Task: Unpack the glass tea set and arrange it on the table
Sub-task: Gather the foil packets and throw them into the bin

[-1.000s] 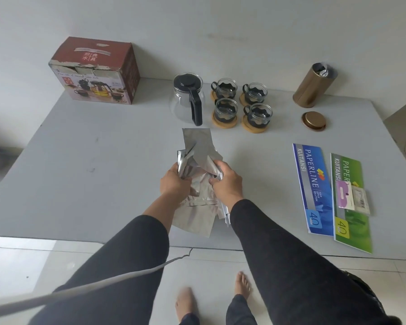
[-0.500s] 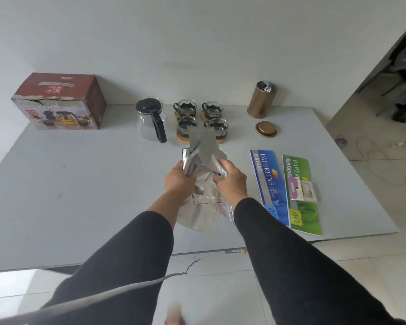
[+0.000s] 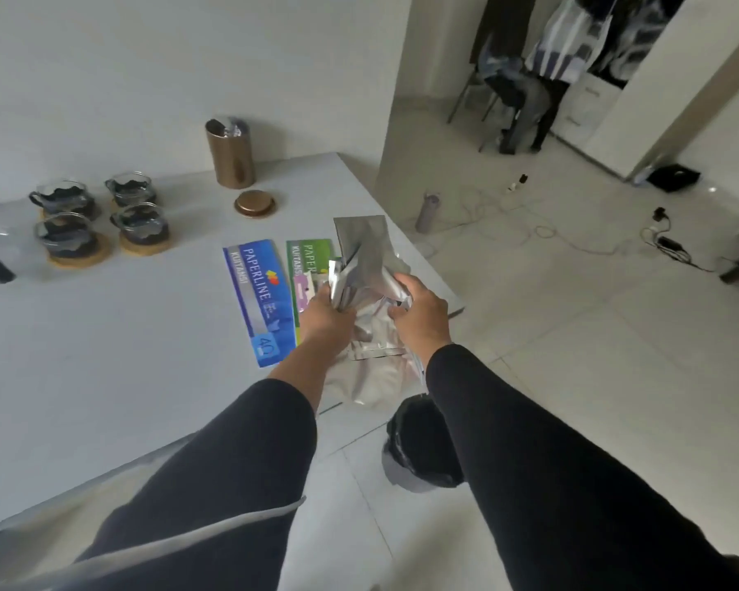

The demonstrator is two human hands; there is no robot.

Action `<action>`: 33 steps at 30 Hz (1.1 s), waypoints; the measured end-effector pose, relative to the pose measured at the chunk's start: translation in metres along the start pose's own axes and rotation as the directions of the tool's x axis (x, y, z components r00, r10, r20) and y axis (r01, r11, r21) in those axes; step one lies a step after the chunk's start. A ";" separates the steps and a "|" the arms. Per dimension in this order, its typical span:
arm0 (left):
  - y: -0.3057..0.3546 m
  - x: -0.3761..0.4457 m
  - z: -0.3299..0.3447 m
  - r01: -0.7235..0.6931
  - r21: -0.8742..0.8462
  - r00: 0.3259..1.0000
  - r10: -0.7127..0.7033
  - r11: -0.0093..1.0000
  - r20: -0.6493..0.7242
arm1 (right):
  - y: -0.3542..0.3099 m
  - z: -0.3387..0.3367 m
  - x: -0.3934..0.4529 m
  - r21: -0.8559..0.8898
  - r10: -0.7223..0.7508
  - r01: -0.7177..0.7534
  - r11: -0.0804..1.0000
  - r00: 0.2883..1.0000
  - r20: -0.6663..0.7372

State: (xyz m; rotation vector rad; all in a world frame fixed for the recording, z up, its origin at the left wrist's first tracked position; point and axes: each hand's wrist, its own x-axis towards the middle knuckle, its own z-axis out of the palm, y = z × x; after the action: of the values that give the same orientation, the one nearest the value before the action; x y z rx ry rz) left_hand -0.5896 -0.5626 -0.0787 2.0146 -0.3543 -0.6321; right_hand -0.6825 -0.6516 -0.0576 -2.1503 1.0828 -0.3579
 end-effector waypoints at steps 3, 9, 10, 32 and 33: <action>0.002 -0.014 0.066 0.002 0.033 0.997 -0.004 0.999 0.080 | 0.060 -0.029 -0.007 0.009 0.090 -0.089 0.996 0.995 -0.034; -0.021 -0.029 0.164 0.039 0.117 0.960 -0.070 0.992 0.273 | 0.157 -0.051 -0.027 0.036 0.277 -0.275 0.961 0.959 -0.067; -0.027 -0.029 0.175 0.045 0.157 0.950 -0.091 0.987 0.300 | 0.171 -0.049 -0.030 0.051 0.311 -0.308 0.950 0.948 -0.071; -0.256 0.095 0.386 -0.016 0.805 0.736 -0.538 0.593 0.411 | 0.457 0.141 0.038 -0.233 0.667 -0.629 0.741 0.651 0.364; -0.263 0.102 0.396 0.005 0.804 0.724 -0.557 0.595 0.408 | 0.467 0.146 0.044 -0.234 0.675 -0.639 0.733 0.638 0.371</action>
State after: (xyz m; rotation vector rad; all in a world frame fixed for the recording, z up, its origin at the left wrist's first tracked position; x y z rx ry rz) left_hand -0.7326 -0.7652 -0.4966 2.6525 -0.7961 -1.6386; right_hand -0.8581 -0.8116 -0.4876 -1.6081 1.5209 0.5044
